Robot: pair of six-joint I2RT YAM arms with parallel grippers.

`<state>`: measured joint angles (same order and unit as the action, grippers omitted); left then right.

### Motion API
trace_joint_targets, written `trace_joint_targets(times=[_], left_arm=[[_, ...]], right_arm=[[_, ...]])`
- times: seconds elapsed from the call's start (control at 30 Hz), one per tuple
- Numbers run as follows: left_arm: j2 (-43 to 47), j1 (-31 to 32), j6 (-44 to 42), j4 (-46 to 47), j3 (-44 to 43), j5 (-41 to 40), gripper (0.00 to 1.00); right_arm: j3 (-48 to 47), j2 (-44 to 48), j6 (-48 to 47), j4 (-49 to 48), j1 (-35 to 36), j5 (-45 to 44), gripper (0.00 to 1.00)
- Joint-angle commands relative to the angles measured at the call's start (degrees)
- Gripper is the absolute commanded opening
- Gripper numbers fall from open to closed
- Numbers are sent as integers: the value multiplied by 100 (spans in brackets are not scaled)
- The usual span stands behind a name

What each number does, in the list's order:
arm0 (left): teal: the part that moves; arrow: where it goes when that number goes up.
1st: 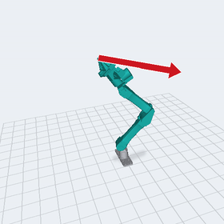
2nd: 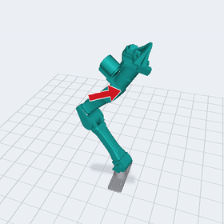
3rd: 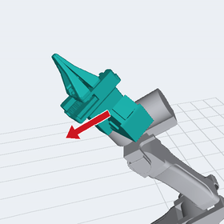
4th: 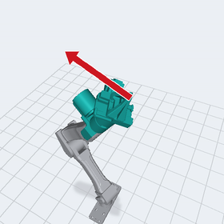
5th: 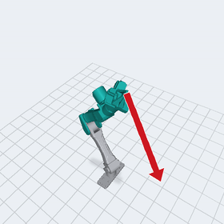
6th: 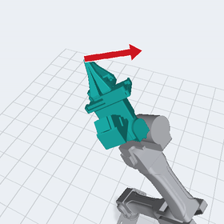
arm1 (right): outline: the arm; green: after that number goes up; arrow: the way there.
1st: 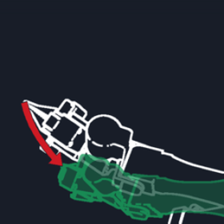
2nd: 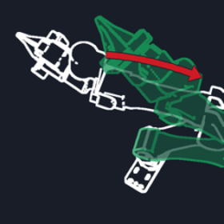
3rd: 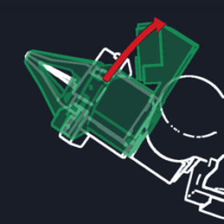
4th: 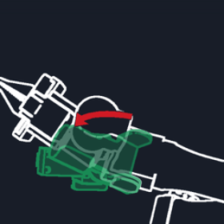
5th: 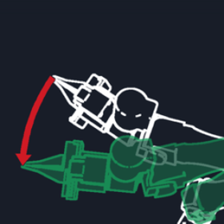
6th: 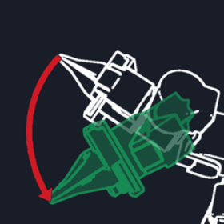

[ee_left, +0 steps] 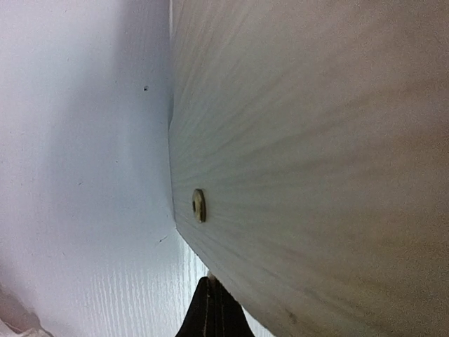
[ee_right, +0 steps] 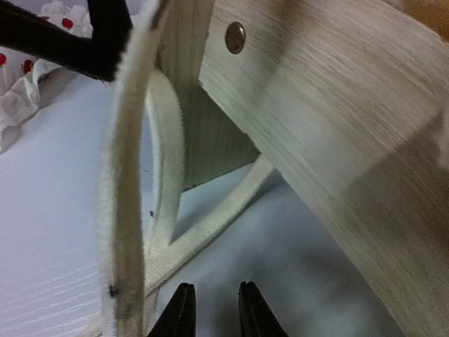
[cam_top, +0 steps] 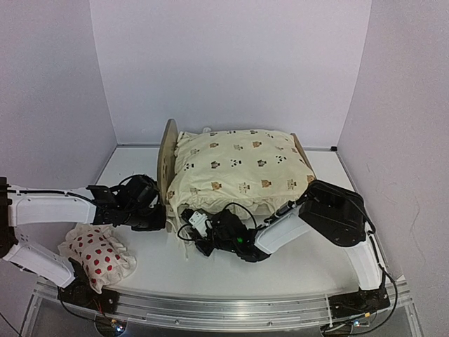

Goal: Set up the pet bed

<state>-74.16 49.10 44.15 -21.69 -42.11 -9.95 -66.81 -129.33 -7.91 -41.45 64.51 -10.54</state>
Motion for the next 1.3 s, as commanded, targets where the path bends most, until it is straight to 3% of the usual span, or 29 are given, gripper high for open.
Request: trace_joint_targets(times=[0.0,0.43,1.27], left_arm=[[-80,38,-289,560,-210,271,0],[-92,38,-313,734,-164,458,0],[-248,38,-341,1062,-120,749,0]], right_arm=[[-141,-39,-56,-231,-83,793,26],[-196,-259,212,-1031,-220,1008,39],[-363,-484,588,-1749,-225,1492,41]])
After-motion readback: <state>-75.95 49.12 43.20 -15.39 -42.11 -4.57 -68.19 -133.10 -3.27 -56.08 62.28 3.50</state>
